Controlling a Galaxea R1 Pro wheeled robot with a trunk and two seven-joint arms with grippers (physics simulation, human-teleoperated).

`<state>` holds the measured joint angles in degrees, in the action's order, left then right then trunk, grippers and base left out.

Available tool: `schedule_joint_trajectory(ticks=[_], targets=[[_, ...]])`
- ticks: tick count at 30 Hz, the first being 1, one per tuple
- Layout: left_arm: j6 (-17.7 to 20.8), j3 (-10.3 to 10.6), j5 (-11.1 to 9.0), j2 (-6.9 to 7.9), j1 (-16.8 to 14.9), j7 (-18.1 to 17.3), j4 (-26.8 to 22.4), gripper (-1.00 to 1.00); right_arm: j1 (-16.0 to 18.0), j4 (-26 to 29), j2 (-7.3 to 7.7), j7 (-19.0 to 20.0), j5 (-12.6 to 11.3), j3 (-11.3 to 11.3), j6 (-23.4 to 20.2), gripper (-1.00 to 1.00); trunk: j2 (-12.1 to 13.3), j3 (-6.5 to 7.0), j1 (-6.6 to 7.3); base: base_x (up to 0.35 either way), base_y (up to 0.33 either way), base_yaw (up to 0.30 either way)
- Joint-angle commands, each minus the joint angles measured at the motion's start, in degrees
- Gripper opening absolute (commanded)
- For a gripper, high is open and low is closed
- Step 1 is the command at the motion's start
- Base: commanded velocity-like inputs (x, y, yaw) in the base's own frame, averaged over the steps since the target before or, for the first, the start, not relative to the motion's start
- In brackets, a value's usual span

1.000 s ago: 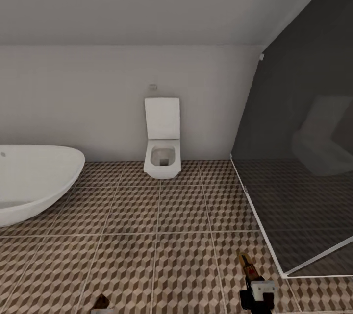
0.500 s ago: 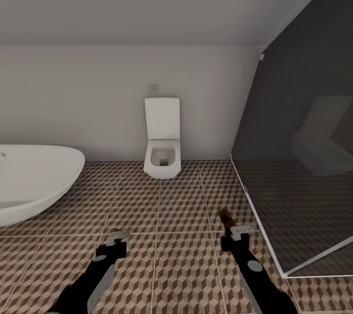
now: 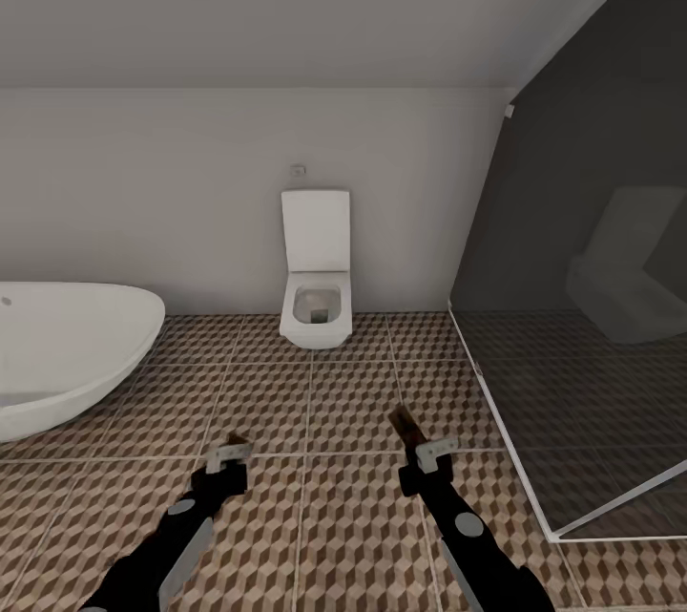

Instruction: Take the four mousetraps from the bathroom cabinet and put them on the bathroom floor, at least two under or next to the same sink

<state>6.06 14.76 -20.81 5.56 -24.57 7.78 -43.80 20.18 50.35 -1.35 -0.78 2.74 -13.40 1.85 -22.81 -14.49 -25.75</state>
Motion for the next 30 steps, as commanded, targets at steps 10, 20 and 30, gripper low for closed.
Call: schedule_joint_trajectory(ticks=[10,20,30], targets=[[0.8,-5.4,-0.9,6.1,0.0,-34.5,0.1,-1.0,0.0,0.0,0.21,0.1,0.2,0.0,1.4,-1.0,-0.1,-0.11,-0.03,0.0,0.0,0.0],[0.8,-8.6,-0.5,6.46,0.0,-35.1,3.4,-1.0,0.0,0.0,0.13,-0.3,0.3,0.0,1.3,-1.0,-0.1,-0.11,-0.03,0.0,0.0,0.0],[20.7,-8.6,-0.5,3.89,0.0,-13.5,-2.2,-1.0,0.0,0.0,0.12,-0.4,0.4,0.0,1.3,-1.0,-0.1,-0.11,-0.03,0.0,0.0,0.0]])
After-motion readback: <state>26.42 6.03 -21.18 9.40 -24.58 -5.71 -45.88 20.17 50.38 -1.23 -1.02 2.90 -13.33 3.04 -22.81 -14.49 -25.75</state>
